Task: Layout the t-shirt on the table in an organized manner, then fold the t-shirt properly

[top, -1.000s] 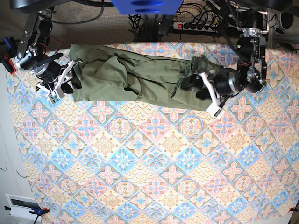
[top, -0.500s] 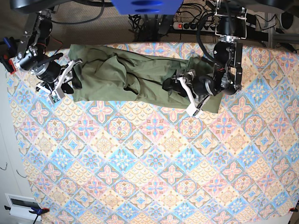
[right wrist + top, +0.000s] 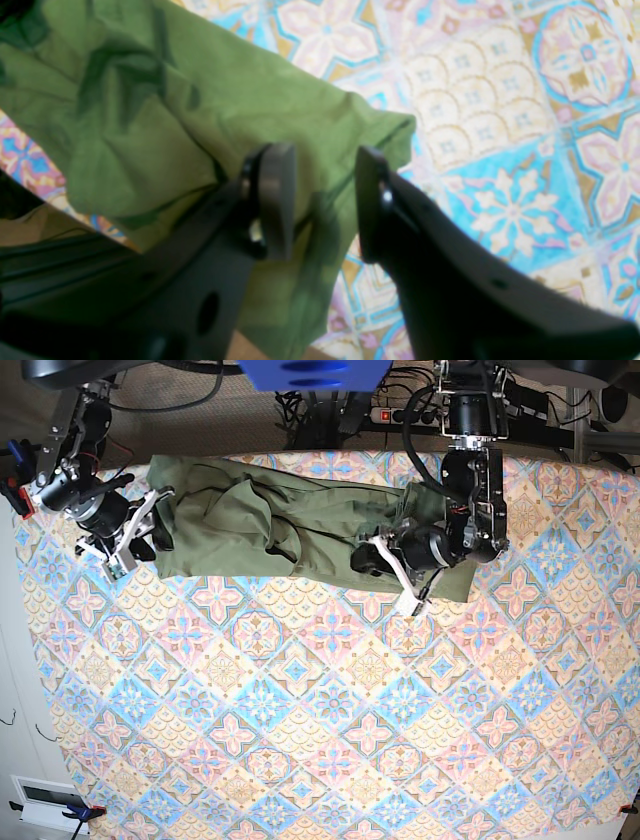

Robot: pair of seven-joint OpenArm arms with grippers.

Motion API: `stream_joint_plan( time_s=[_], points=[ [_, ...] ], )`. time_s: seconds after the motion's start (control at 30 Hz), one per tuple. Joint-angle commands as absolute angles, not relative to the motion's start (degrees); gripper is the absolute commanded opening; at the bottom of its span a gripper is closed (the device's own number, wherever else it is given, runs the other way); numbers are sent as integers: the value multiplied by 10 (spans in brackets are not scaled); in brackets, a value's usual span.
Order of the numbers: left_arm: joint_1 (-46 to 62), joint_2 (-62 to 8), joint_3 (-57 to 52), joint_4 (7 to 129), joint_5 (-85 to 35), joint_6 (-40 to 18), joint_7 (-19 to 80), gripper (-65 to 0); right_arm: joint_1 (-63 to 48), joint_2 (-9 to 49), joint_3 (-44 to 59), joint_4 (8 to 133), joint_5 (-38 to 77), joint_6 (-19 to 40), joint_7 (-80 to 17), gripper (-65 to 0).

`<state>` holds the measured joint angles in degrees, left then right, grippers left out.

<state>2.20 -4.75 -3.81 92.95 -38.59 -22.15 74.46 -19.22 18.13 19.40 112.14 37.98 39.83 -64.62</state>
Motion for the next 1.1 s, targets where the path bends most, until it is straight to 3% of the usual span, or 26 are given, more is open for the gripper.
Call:
stream_joint_plan(
  time_s=[0.0, 0.07, 0.17, 0.3, 0.43, 0.5, 0.67, 0.9, 0.97, 1.07],
  points=[
    [14, -47, -37, 939, -397, -223, 737, -590, -188, 190, 199, 1130, 389, 400, -635, -453],
    [15, -47, -36, 939, -398, -223, 740, -650, -188, 190, 199, 1130, 389, 400, -635, -453],
    [20, -50, -36, 942, -398, -223, 741, -650, -188, 190, 199, 1130, 389, 400, -635, -453],
    [28, -51, -41, 944, -394, -210, 741, -526, -188, 190, 199, 1130, 389, 400, -635, -453],
    [35, -51, -37, 975, -393, -148, 741, -386, -189, 190, 197, 1130, 389, 400, -635, -453],
    [42, -51, -37, 982, -393, -124, 740, -348, -189, 190, 196, 1130, 389, 400, -635, -453],
    [46, -48, -36, 979, -378, -107, 737, -346, -190, 190, 196, 1130, 389, 400, -635, -453],
    [46, -39, 36, 976, -262, -87, 705, -349, -190, 190, 195, 1130, 389, 400, -636, -453],
    [46, -31, 50, 975, -236, -81, 705, -386, -190, 190, 195, 1130, 389, 400, -636, -453],
    [46, -19, 56, 975, -202, -81, 699, -493, -190, 190, 195, 1130, 389, 400, -636, -453]
  ],
)
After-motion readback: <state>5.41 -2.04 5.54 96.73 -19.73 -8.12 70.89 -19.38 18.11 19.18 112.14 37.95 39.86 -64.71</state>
